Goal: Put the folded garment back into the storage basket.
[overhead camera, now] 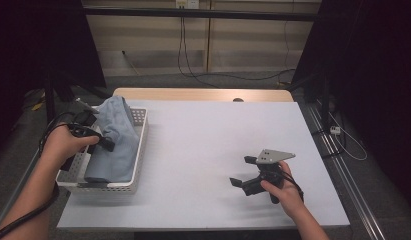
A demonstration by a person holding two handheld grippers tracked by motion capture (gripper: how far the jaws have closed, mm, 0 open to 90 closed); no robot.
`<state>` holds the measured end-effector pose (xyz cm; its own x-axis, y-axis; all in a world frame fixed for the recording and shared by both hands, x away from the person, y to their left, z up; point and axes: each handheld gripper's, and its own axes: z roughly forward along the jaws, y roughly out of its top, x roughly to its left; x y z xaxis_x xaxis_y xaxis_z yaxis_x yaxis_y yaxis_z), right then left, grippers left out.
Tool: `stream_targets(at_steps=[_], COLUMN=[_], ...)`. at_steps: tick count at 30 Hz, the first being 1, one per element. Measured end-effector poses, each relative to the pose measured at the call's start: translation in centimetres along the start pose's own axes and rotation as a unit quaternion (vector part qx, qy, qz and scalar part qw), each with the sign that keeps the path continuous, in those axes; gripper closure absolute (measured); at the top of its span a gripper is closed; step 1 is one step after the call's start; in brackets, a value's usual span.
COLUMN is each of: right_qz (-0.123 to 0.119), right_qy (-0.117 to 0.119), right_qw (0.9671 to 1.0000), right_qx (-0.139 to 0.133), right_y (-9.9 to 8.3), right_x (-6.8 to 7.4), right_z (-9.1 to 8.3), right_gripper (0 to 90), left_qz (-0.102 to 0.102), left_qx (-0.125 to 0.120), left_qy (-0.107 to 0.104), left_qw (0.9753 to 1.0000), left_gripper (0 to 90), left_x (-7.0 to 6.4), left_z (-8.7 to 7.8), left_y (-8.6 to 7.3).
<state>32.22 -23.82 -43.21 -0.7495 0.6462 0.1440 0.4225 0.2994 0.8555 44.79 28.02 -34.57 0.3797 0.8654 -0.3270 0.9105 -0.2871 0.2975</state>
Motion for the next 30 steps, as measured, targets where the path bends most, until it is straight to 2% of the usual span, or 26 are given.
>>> stream_targets(at_steps=[2,4,5,10,11,12,13,14,18,21,26,30], right_qz=[-0.001,-0.001,-0.001,0.000,0.000,-0.001,-0.001,0.000,0.000,0.000,0.000,0.000], right_qy=[0.000,-0.001,0.000,0.001,0.000,0.000,0.001,0.001,0.001,0.001,0.002,0.002], right_qw=[1.0000,1.0000,1.0000,1.0000,1.0000,1.0000,1.0000,1.0000,1.0000,1.0000,1.0000,1.0000], right_qx=[0.000,0.000,0.000,0.000,0.000,0.000,0.000,0.000,-0.001,0.000,0.000,0.000], right_y=[0.0,0.0,0.0,0.0,0.0,0.0,0.0,0.0,0.0,0.0,0.0,0.0], right_x=[0.0,0.0,0.0,0.0,0.0,0.0,0.0,0.0,0.0,0.0,0.0,0.0], right_z=[0.0,0.0,0.0,0.0,0.0,0.0,0.0,0.0,0.0,0.0,0.0,0.1], right_gripper=[2.5,2.5,2.5,2.5,2.5,2.5,2.5,2.5,2.5,2.5,2.5,2.5], left_qz=[-0.010,-0.003,-0.010,-0.011,-0.009,0.007,0.004,-0.011,-0.016,-0.012,-0.011,0.000], left_qx=[-0.007,-0.002,-0.007,-0.007,-0.006,0.004,0.000,-0.014,-0.030,-0.037,-0.085,-0.088], left_qy=[0.001,0.000,0.001,0.007,0.010,0.009,0.014,0.017,0.034,0.038,0.043,0.048], left_qw=[0.9999,1.0000,0.9999,0.9999,0.9999,0.9999,0.9999,0.9997,0.9988,0.9985,0.9954,0.9949], left_gripper=[71.7,71.3,70.8,66.0,64.8,63.8,62.4,60.7,50.7,45.9,37.0,33.8], left_x=[0.2,0.6,0.6,0.9,1.0,1.3,1.3,1.3,1.7,2.1,2.1,1.9], left_z=[0.1,0.1,0.2,0.1,0.0,-0.1,-0.2,-0.1,-0.5,-0.7,-1.1,-1.2], left_y=[-0.1,-0.2,-0.2,-0.2,-0.2,-0.2,-0.2,-0.2,0.0,0.3,0.7,1.3])
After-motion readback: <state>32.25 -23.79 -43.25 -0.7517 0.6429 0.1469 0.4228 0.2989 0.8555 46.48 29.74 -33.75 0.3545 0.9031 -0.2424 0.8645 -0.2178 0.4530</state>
